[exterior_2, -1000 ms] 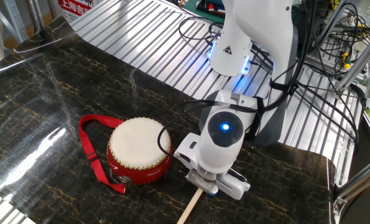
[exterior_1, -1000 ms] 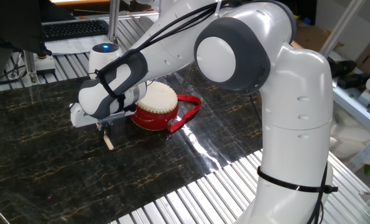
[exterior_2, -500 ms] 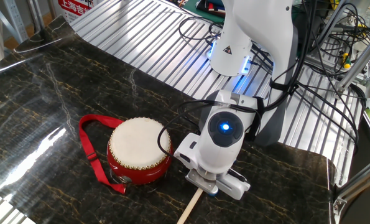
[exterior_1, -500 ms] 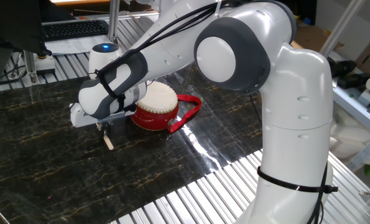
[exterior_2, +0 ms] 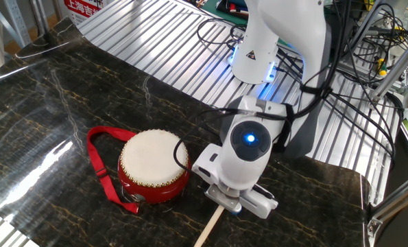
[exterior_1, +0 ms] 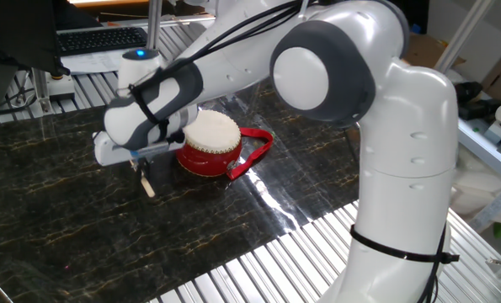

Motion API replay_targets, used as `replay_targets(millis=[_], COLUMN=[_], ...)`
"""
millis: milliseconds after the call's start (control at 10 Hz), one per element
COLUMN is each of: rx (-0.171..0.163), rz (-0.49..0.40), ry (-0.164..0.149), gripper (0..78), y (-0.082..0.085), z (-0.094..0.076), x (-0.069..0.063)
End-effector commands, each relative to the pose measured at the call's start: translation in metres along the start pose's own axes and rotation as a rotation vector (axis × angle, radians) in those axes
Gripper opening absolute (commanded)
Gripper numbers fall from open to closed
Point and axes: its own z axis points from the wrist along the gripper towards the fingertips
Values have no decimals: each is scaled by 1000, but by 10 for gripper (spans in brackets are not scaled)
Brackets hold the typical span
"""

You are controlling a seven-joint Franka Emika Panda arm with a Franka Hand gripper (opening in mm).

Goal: Play the drum

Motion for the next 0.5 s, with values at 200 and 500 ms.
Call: replay_targets(millis=[200, 500], rx=[9, 9], rz=[9, 8], ry=[29, 29], gripper=[11, 11], y=[-3, -6], z=[-27, -39], x=[-1, 0])
